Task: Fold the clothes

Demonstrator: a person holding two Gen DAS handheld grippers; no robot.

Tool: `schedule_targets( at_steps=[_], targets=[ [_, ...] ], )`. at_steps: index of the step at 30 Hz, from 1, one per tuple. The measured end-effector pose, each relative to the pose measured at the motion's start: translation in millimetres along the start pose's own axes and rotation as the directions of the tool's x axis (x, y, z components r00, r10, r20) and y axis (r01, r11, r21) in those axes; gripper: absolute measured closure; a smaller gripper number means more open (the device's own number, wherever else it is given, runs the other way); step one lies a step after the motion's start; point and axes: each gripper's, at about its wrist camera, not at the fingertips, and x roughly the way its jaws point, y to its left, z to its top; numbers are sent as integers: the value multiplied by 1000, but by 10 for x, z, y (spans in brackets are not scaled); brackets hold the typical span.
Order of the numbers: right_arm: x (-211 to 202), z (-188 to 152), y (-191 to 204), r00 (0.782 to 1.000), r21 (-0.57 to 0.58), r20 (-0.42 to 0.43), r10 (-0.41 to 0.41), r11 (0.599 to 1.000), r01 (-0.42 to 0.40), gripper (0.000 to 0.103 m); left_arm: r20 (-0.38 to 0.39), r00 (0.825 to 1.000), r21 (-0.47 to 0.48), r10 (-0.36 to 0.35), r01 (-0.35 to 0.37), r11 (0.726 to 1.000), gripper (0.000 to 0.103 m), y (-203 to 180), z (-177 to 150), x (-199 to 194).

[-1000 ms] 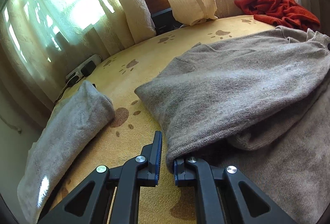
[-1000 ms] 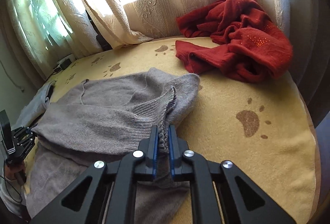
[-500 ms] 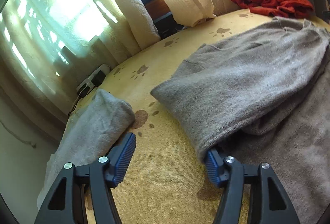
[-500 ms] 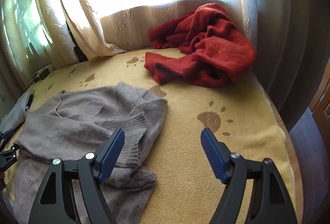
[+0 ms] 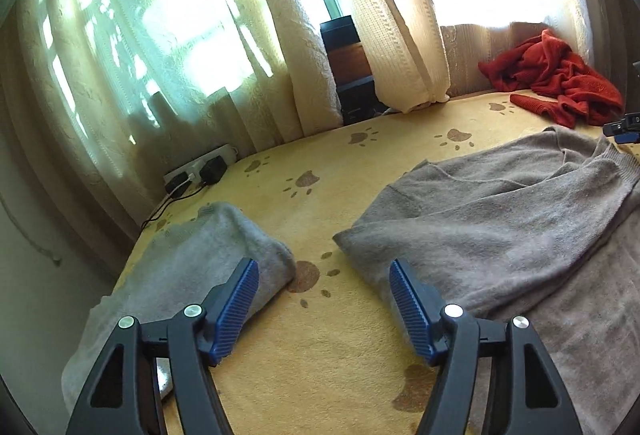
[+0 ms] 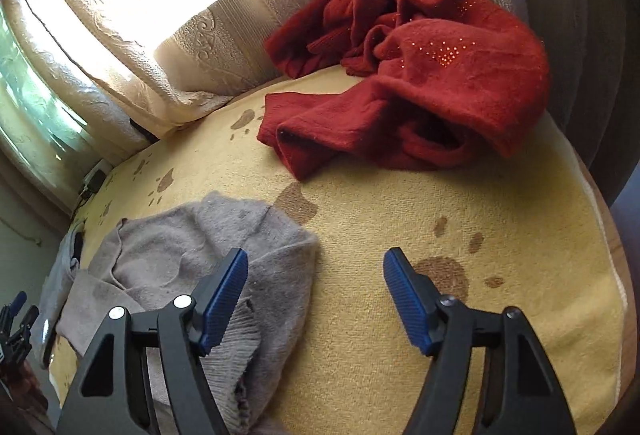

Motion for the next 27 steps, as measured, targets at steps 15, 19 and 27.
schedule_targets(
  at_steps=[15,19,27],
  targets=[
    [695,289,606,993,-356,-101,-63,934,23,29,-153,978,-111,-144,128,986,30,-94,570,1337],
    [715,169,772,989,-466,-95,-112,883,55,48,-263,947,-87,-184,167,982,30,-209,558,1775],
    [628,147,1040,983,-576,35,-182,800,168,95,-252,953,-118,-166,140,983,22,-272,540,1947]
  ],
)
